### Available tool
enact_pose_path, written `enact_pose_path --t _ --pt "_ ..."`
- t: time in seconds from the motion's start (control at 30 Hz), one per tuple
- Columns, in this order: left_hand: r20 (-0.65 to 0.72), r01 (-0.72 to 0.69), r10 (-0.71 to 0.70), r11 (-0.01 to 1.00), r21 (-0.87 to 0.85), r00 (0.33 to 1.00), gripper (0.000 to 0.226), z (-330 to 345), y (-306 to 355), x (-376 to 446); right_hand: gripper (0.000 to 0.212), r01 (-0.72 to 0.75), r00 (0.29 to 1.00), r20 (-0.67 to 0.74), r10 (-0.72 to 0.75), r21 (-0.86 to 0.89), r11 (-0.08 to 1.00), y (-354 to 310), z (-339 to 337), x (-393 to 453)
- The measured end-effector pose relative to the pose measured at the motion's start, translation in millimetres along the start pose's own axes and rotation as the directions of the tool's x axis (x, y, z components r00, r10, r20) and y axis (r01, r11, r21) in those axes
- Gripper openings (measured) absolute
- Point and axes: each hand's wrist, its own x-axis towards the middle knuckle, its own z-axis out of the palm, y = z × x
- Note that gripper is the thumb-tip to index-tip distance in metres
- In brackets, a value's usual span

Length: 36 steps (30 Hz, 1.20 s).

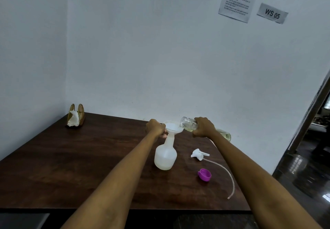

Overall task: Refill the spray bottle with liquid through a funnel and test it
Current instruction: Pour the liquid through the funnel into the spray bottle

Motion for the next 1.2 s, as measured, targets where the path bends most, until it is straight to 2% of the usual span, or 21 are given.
enact_pose_path --t 0.4,0.63,0.83,1.2 --pt "-0.007 0.001 -0.001 1.000 0.023 1.000 0.026 1.6 -1.4 3.2 0.036 -0.008 1.000 0.019 0.008 -0.001 1.000 0.8 -0.4 -2.1" --pt "-0.001 -0.004 0.004 1.000 0.024 1.000 0.020 1.5 -1.7 2.9 0.041 -0.013 1.000 0.012 0.013 -0.005 1.000 1.1 -0.6 -2.4" --pt "-0.010 -0.003 0.003 1.000 0.028 1.000 0.024 2.0 -1.8 3.2 0.027 -0.015 1.000 0.017 0.015 -0.005 1.000 0.9 -1.1 -2.9" --pt "-0.010 0.002 -0.002 1.000 0.004 1.000 0.027 2.1 -2.1 2.0 0.042 -0.019 1.000 0.015 0.019 0.014 1.000 0.9 -1.0 -4.2"
